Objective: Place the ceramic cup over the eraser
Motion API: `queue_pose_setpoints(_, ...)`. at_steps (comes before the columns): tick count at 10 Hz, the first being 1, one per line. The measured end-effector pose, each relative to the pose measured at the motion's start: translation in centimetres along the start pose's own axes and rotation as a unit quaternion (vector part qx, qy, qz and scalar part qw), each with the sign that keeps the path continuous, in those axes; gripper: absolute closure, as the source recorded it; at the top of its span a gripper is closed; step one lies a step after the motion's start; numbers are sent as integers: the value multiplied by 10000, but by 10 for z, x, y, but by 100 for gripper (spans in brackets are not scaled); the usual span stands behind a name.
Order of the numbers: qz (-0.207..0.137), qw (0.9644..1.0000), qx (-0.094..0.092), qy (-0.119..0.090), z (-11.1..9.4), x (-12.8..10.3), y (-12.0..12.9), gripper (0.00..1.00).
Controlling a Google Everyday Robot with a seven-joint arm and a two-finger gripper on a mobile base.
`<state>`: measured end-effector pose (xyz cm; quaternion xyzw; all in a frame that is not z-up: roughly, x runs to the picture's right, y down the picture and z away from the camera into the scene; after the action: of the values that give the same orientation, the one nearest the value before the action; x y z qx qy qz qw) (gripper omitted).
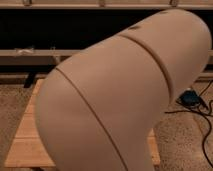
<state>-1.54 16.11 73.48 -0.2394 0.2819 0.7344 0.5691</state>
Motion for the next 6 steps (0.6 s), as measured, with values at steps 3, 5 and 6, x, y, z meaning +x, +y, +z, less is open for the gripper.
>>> queue_pose_setpoints(3, 14, 9998, -63, 170, 15, 1, 1, 20)
queue_pose_setpoints(5, -13, 9997, -33, 243, 22, 3, 3, 20)
queue_pose_setpoints(6, 3, 9997, -13, 264, 26, 2, 3, 20)
